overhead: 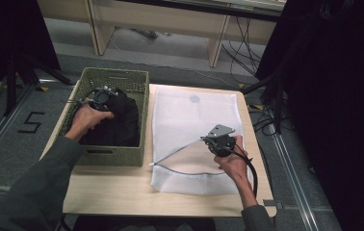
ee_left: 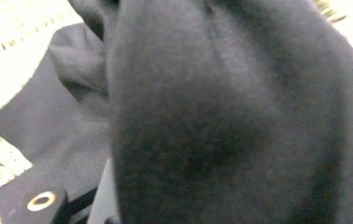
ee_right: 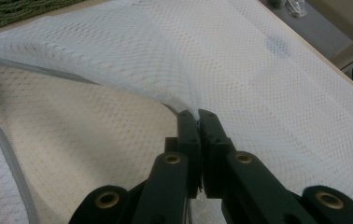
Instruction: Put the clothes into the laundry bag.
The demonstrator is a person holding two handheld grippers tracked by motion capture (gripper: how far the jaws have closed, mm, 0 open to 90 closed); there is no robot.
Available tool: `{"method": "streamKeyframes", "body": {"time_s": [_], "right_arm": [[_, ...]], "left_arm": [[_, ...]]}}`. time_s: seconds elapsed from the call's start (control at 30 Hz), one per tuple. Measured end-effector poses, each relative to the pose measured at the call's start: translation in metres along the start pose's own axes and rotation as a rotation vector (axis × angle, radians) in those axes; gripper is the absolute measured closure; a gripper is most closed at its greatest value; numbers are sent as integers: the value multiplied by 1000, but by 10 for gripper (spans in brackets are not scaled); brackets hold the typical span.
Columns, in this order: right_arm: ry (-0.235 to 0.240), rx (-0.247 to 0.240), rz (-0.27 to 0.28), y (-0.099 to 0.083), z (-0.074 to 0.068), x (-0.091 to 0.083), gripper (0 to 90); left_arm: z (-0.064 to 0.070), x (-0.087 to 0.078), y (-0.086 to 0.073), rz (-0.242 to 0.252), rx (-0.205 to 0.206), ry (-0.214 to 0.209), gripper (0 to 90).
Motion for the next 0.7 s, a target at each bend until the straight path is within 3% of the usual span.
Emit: {"method": "streamKeyframes", "body": {"time_s": [0.13, 0.17, 0.27, 0.3, 0.33, 0.7], "right_arm": [[-1, 4, 4, 1, -1, 1, 894], [-1, 4, 4, 1, -1, 1, 894], [0, 5, 4, 1, -1, 1, 895], [0, 5, 4, 1, -1, 1, 895], [-2, 7, -1, 1, -1, 0, 895], [-6, 10, 6, 2, -1, 0, 895]], "left_arm": [[0, -31, 13, 46, 11, -23, 607], [0, -31, 13, 46, 11, -23, 607], [5, -64, 28, 102, 34, -48, 607], [5, -64, 28, 102, 34, -48, 607], [9, -79, 32, 116, 63, -44, 607], [43, -145, 44, 188, 164, -113, 606]]}}
Point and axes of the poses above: each handheld gripper's, and its own axes: x roughly forward along the jaws, y roughly out of its top, z roughly to its right, the point moved 7 cm from there along x, roughly forward along the jaws, and after that the axes turned 6 degrees about y, right-handed, at the moved point
